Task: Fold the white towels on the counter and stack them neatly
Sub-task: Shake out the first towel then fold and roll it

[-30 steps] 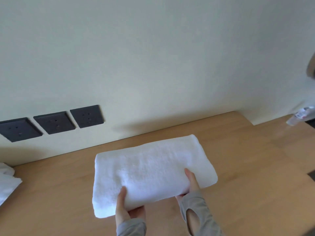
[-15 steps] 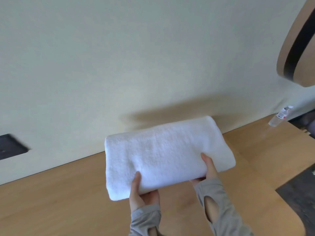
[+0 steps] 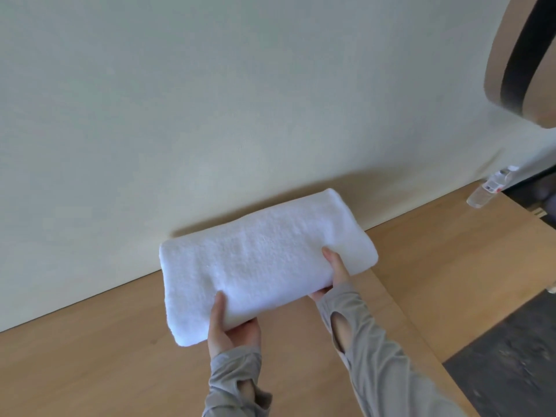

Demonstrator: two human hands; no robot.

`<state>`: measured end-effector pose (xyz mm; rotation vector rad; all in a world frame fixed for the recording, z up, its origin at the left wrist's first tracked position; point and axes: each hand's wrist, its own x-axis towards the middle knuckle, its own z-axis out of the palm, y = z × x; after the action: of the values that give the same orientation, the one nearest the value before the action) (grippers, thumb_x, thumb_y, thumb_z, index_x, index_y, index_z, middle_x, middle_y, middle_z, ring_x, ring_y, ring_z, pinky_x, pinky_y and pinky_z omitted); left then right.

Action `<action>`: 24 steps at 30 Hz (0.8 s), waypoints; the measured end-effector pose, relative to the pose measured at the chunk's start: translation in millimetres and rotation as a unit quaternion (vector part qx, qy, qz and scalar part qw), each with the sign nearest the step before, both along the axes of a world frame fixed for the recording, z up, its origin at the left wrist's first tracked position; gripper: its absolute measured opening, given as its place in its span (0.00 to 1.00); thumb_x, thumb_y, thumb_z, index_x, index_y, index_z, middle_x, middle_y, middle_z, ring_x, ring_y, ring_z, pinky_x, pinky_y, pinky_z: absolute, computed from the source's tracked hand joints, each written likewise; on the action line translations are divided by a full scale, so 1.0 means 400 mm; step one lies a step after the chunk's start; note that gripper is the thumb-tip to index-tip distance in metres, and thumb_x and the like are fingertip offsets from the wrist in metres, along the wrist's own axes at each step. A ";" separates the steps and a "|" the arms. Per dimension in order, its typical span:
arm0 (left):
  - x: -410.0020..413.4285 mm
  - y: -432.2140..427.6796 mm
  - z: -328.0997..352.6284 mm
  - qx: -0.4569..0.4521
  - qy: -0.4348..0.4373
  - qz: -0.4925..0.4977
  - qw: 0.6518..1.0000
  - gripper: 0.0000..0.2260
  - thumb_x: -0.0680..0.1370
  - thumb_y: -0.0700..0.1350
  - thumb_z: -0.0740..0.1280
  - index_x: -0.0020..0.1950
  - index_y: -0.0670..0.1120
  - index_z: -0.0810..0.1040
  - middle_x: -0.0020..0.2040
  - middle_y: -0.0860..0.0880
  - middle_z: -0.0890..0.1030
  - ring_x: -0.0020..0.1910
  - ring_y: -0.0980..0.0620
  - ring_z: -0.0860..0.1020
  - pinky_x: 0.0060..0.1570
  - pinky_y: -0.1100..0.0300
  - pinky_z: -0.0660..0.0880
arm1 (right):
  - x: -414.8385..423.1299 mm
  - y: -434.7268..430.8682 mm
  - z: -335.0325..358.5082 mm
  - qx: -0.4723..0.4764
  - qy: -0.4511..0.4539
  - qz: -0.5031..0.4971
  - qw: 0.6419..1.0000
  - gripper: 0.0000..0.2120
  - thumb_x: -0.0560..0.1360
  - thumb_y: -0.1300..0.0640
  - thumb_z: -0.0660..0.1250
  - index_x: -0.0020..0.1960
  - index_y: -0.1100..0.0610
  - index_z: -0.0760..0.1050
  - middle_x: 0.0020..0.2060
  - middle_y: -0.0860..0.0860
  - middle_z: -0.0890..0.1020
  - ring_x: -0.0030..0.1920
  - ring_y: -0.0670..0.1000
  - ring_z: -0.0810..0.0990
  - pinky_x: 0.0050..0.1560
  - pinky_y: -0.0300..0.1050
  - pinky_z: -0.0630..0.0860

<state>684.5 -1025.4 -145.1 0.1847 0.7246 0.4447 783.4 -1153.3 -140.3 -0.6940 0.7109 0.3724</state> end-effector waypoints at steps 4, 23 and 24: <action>0.001 0.007 -0.023 0.001 0.045 -0.008 0.999 0.20 0.72 0.46 0.70 0.63 0.47 0.75 0.55 0.47 0.83 0.58 0.44 0.79 0.56 0.46 0.74 | 0.007 0.002 -0.043 0.003 0.037 0.015 0.999 0.15 0.66 0.59 0.76 0.51 0.57 0.78 0.43 0.55 0.86 0.48 0.58 0.83 0.55 0.60 0.77; 0.022 0.045 0.016 -0.015 0.240 -0.061 0.969 0.40 0.54 0.52 0.77 0.61 0.41 0.67 0.49 0.46 0.75 0.47 0.45 0.77 0.53 0.50 0.75 | 0.060 -0.029 -0.064 -0.215 0.027 0.073 0.973 0.35 0.63 0.52 0.79 0.65 0.50 0.68 0.52 0.48 0.79 0.48 0.48 0.78 0.47 0.46 0.78; 0.021 0.046 0.016 -0.010 0.240 -0.065 0.969 0.39 0.54 0.52 0.77 0.60 0.41 0.67 0.48 0.45 0.75 0.46 0.45 0.76 0.51 0.51 0.74 | 0.058 -0.026 -0.060 -0.214 0.021 0.062 0.975 0.33 0.62 0.52 0.79 0.64 0.50 0.69 0.50 0.47 0.79 0.45 0.46 0.78 0.42 0.44 0.77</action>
<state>692.9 -1007.1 -138.8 0.3244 1.1842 0.2668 806.5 -1163.7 -164.4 -1.1444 0.8002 0.3518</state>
